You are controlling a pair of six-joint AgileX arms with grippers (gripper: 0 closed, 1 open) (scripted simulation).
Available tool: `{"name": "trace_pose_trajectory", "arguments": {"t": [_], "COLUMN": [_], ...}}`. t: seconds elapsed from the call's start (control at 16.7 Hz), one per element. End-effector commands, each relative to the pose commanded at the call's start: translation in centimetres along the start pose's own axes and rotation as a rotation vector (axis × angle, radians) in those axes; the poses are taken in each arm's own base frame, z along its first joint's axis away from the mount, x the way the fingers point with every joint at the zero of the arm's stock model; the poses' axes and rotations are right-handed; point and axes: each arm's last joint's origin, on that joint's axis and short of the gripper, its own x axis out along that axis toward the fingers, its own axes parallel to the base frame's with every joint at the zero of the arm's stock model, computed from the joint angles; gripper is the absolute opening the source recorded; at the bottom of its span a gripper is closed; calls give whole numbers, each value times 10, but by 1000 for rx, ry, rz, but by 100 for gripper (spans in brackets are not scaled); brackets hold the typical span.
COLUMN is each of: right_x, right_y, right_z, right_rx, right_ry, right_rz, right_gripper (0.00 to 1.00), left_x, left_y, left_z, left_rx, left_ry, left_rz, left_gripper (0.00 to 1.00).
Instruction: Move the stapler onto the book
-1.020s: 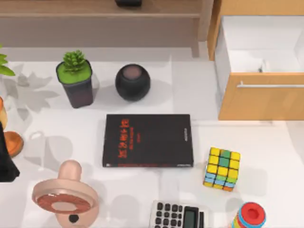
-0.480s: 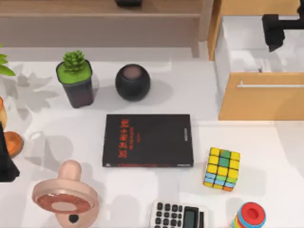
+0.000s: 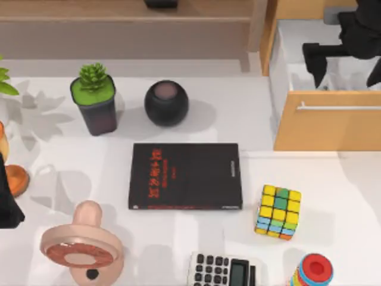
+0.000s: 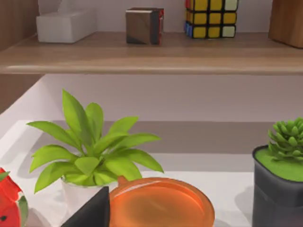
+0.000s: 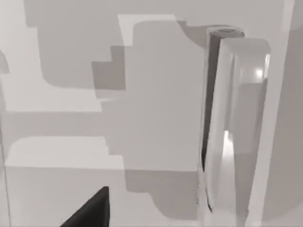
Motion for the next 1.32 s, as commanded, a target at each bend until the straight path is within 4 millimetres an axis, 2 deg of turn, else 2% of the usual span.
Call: {"name": "trace_pose_trajectory", "arguments": {"t": [0.66, 0.96, 1.32], "right_x": [5, 24, 50], "right_y": [-1, 1, 0], "right_z": [-4, -6, 1], "right_rx": [1, -1, 1], "right_ry": [0, 5, 1], "right_rz": [0, -2, 0], "right_gripper": [100, 100, 100], "left_x": [0, 0, 0], "left_y": [0, 0, 0], "left_z": [0, 0, 0], "left_rx": [0, 0, 0], "left_ry": [0, 0, 0], "left_rz": [0, 0, 0], "left_gripper": [100, 100, 100]}}
